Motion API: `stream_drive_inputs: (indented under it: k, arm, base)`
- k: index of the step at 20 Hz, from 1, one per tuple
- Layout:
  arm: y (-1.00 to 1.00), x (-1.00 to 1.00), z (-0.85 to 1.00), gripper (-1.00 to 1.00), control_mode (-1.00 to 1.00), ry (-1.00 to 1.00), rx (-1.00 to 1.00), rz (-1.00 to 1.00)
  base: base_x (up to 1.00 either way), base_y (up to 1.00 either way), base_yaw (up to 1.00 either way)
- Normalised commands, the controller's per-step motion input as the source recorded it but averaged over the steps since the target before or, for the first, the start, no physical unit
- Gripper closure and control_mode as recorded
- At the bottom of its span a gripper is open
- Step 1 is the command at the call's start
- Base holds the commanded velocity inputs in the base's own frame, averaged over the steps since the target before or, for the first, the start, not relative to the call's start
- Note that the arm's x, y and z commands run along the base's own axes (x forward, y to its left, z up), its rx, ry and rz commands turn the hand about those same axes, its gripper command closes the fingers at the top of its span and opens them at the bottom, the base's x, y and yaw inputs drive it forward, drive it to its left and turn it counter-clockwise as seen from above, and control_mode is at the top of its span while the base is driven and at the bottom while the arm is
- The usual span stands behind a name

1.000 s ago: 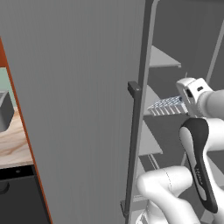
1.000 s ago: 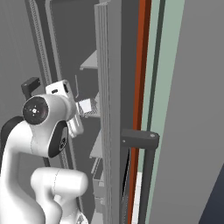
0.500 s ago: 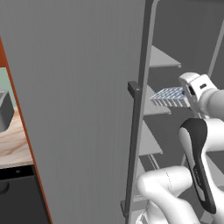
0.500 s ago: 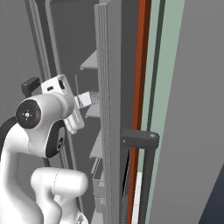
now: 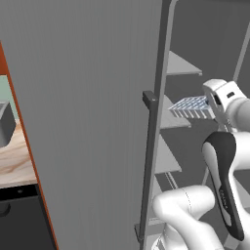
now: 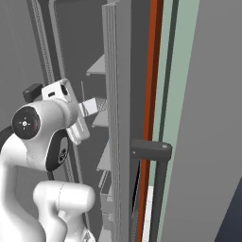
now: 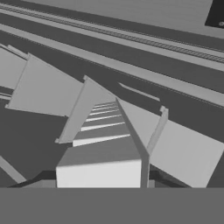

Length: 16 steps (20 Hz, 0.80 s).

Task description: The ice cube tray has been filled with water. Take the tray and place it in the freezer to make ice. Close the freezer door after placing the tray.

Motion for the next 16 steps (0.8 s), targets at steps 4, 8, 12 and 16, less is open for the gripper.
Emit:
stream_drive_inputs:
  k: [4, 8, 12, 16]
  arm:
    - [0.00, 0.00, 0.17, 1.00, -1.00, 0.00, 0.03, 0.00]
    - [0.00, 0.00, 0.07, 1.00, -1.00, -0.08, 0.00, -0.01]
    - [0.00, 0.04, 0.00, 1.00, -1.00, -0.15, 0.00, -0.05]
    - [0.00, 0.03, 0.00, 1.00, -1.00, -0.20, 0.00, -0.07]
  base:
    - [0.00, 0.00, 0.00]
    - [0.00, 0.00, 0.00]
    - [0.00, 0.00, 0.00]
    - [0.00, 0.00, 0.00]
